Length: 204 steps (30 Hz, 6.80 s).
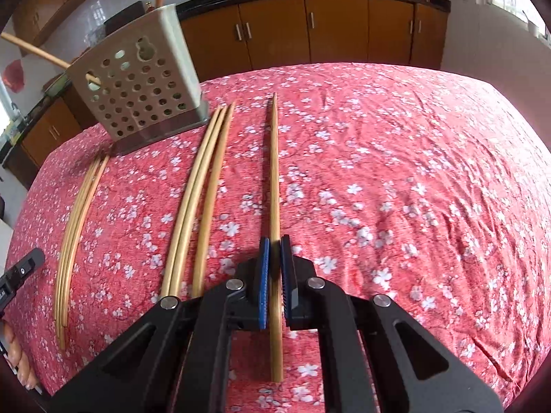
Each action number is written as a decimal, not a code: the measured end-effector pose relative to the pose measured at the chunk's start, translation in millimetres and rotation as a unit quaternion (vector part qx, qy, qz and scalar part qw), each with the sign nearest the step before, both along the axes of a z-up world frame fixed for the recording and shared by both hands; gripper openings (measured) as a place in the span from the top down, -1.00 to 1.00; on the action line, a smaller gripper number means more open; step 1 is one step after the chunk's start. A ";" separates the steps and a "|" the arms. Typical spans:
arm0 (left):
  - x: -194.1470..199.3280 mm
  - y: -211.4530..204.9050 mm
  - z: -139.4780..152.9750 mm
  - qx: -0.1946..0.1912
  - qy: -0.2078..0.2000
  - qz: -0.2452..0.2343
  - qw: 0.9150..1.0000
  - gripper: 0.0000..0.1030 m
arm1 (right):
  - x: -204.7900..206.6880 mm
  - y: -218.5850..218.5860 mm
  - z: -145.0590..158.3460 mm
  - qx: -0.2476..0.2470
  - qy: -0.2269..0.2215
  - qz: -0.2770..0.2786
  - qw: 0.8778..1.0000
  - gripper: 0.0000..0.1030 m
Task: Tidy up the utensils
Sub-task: 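Grasp another chopstick with the right tool while the left tool grasps one too, then lift both held chopsticks off the cloth toward the utensil holder, then lower both chopsticks upright into the perforated holder, then open both tools to release the chopsticks into the holder, then grasp a chopstick with the right tool while the left tool grasps another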
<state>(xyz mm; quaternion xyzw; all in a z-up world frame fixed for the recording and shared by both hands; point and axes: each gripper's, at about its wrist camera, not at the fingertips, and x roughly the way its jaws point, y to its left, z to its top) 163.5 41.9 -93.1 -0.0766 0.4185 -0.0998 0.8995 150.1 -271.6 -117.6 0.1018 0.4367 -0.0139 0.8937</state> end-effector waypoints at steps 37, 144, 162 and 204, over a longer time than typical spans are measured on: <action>35.4 47.9 -14.5 0.049 0.010 0.054 0.997 0.81 | 2.7 -44.8 0.3 -0.032 -0.026 -0.027 0.999 0.85; 86.2 -55.1 237.5 -0.047 -0.315 0.043 0.947 0.86 | 39.4 23.2 229.4 0.045 -0.319 0.051 0.945 0.85; 36.2 -2.7 221.0 -0.051 -0.296 0.076 0.951 0.46 | -23.6 -8.4 214.5 0.008 -0.303 0.001 0.953 0.29; 6.9 -26.7 -12.3 0.038 0.012 -0.019 0.999 0.68 | -11.1 -15.1 5.5 -0.022 -0.012 0.000 1.000 0.85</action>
